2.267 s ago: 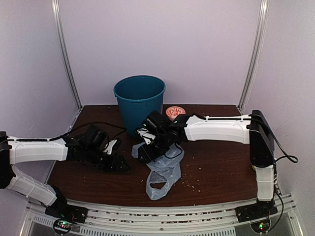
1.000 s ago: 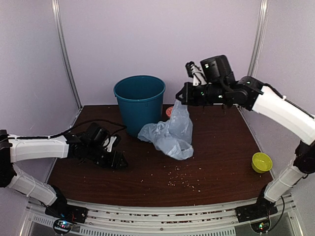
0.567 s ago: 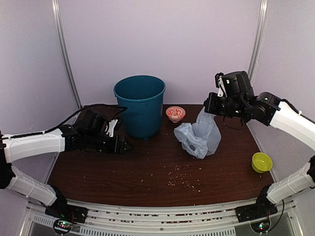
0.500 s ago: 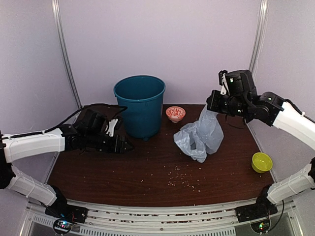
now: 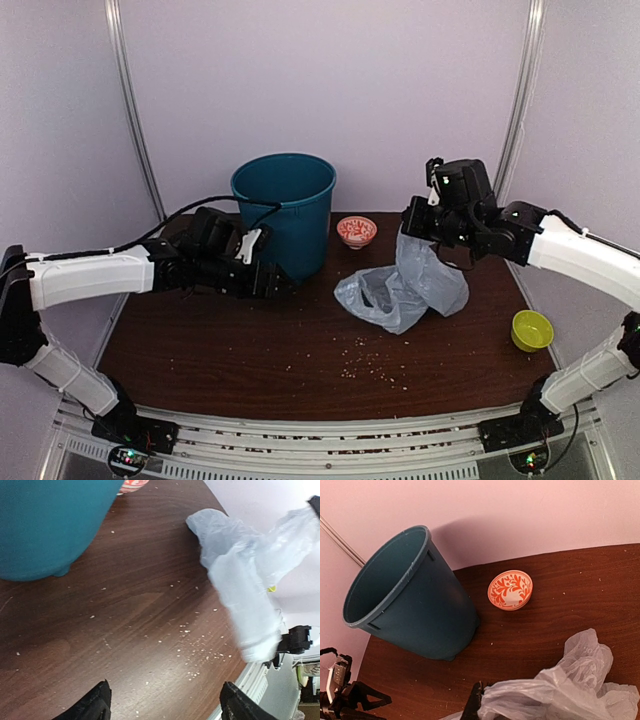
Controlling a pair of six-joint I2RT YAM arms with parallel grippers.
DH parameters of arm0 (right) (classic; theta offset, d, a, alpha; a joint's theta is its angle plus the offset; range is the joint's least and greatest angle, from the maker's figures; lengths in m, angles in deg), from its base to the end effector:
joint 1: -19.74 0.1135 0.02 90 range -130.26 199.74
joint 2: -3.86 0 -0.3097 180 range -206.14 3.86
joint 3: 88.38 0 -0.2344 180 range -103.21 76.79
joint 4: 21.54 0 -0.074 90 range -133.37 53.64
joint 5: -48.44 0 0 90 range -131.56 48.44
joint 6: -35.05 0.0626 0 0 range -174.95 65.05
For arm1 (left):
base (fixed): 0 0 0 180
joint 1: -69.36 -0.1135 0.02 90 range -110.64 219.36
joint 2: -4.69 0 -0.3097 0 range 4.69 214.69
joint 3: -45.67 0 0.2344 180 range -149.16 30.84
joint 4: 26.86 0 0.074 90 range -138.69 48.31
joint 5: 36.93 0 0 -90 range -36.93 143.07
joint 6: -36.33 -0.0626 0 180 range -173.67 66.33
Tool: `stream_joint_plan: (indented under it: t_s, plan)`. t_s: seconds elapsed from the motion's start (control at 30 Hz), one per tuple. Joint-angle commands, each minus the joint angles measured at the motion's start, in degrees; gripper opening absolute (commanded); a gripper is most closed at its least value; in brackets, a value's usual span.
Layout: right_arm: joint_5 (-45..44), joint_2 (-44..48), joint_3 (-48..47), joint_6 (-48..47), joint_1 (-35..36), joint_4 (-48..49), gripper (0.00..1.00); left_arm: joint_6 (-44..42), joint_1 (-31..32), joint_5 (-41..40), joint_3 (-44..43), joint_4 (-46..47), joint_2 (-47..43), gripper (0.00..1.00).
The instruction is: Put the trash bags into the trash bin
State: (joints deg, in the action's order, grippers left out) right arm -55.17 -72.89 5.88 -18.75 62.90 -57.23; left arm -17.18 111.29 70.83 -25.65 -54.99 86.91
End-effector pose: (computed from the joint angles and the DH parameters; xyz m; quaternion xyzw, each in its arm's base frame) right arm 0.2296 0.1952 0.3910 0.0108 0.8475 0.2550 0.4654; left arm 0.2194 -0.2227 0.2919 0.1087 0.8877 -0.3767 0.2413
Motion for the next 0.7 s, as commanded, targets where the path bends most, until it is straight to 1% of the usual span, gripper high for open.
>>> stream_joint_plan:
  t_s: [0.0,0.07,0.17,0.3,0.4,0.53,0.67]
  plan:
    - [6.0,-2.4,-0.1,0.7,0.5,4.4,0.0,2.5,0.9,5.3,-1.9,7.0,0.3,0.77]
    - [7.2,-3.0,0.0,0.4,0.8,5.0,0.0,3.2,1.5,6.4,-1.9,7.9,1.0,0.77]
    - [7.9,-3.4,0.1,0.2,0.9,5.8,0.0,4.2,2.7,5.6,-2.0,8.1,2.7,0.77]
    - [7.9,-3.5,0.2,0.3,0.9,6.8,0.0,8.8,3.3,5.2,-3.0,7.1,6.7,0.76]
    - [8.0,-3.7,0.1,0.3,0.9,6.8,0.0,8.0,4.3,5.3,-5.1,7.2,9.2,0.76]
    - [8.3,-4.3,-0.1,0.0,0.9,6.6,0.0,4.8,5.7,10.3,-9.5,7.6,12.9,0.76]
    - [7.9,-3.9,0.2,-0.1,0.9,6.3,0.0,3.0,6.6,10.1,-15.8,0.9,18.3,0.75]
